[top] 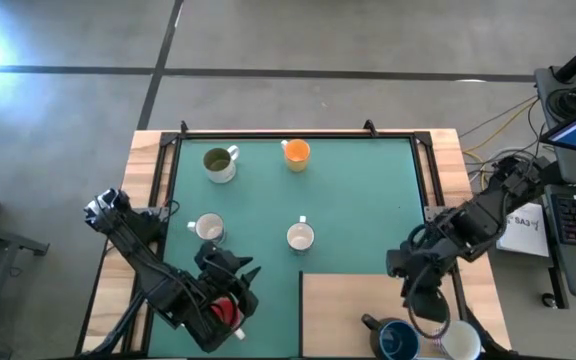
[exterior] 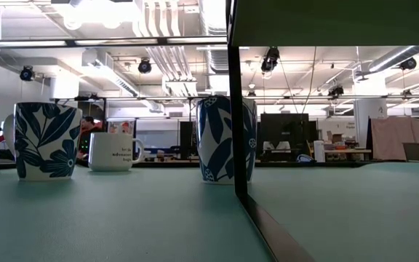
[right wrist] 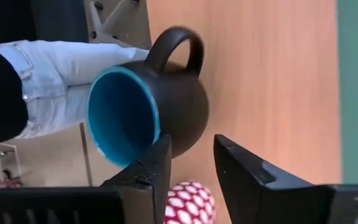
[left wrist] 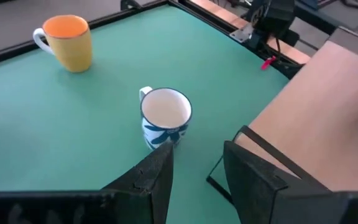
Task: Place coffee mugs
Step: Put the black mug on the shelf
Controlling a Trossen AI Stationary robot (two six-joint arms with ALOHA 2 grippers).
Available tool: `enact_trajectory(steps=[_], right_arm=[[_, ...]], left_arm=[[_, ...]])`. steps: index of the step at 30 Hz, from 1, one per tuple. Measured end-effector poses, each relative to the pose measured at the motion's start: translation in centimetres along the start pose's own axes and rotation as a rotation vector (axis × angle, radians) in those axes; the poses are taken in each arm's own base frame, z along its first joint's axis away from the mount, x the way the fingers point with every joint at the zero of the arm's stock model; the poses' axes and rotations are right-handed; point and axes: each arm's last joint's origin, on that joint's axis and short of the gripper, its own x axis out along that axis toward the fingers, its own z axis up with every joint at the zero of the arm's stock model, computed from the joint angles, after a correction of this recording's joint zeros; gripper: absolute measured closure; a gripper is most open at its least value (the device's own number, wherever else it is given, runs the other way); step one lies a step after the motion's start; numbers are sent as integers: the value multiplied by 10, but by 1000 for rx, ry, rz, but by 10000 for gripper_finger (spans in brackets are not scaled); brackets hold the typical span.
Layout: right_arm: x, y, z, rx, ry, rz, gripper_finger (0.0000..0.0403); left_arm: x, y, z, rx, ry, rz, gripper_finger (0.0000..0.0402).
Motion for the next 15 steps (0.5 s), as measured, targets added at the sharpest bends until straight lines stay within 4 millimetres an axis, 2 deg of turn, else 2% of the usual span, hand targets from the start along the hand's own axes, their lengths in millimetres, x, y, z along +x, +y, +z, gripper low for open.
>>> enact_trajectory(steps=[9,12,15], right_arm=[[28,12,-3,59,50,-52,256],[27,13,-2,56,41,-59,253],[21,17,1,62,-44,-63,254]], left_arm=[[0,8,1,59,-31,56,278],[0,11,1,57,-40,75,278],[0,12,1,61,-39,79,278]])
